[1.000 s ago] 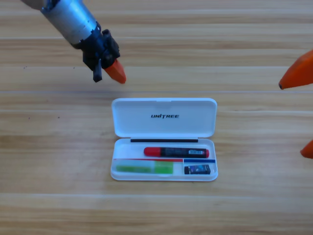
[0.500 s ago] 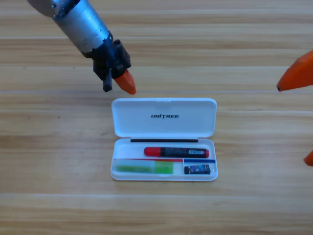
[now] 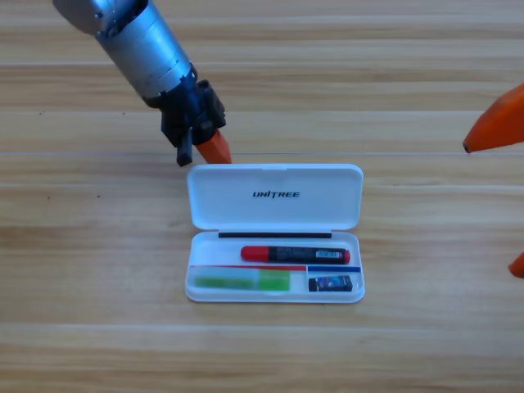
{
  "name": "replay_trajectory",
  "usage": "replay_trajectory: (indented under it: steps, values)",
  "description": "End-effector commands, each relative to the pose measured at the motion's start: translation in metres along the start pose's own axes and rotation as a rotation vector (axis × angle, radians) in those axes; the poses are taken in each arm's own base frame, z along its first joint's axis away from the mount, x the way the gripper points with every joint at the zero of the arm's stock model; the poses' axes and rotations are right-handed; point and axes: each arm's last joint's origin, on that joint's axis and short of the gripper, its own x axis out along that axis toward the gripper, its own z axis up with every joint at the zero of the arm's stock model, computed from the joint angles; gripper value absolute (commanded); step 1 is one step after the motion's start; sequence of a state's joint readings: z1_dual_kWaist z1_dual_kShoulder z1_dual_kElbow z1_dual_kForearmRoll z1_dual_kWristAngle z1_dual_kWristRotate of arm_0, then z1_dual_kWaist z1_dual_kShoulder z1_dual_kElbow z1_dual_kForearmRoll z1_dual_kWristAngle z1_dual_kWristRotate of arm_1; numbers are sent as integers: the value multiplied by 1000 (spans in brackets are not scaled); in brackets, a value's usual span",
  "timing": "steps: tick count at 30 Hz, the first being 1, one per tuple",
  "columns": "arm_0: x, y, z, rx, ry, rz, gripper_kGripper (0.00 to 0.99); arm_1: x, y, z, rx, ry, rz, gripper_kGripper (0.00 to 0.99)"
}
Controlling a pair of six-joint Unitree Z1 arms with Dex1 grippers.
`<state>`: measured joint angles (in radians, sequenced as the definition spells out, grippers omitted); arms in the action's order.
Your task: Clean up eraser and pencils
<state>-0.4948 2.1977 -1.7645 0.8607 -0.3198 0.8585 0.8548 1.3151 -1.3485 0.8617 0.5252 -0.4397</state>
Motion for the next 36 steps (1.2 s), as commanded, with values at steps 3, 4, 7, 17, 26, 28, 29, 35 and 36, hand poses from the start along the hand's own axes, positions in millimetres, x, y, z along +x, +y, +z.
replay_trajectory:
  steps: [3,4,7,17,26,28,29,35,36]
  values:
    - [6,-21,4,4,21,-57,0,4,-7,-3,21,-3,-1,943]
    - [3,-24,5,5,22,-59,0,4,-7,-3,20,-5,-2,943]
    - [-2,-33,8,17,22,-61,0,4,-6,-3,19,-6,-2,943]
    - [-12,-57,19,54,22,-65,0,4,-7,-3,21,-4,0,963]
    - [-5,-70,22,70,41,-89,0,5,-6,-4,23,0,2,963]
    - [-1,-72,22,74,49,-99,0,5,-6,-4,23,-1,3,963]
    - [1,-73,22,73,53,-103,0,5,-6,-4,23,-1,3,963]
    - [13,-74,21,71,71,-123,0,8,-8,-4,29,3,16,963]
    - [14,-74,20,69,73,-125,0,8,-8,-4,29,4,18,963]
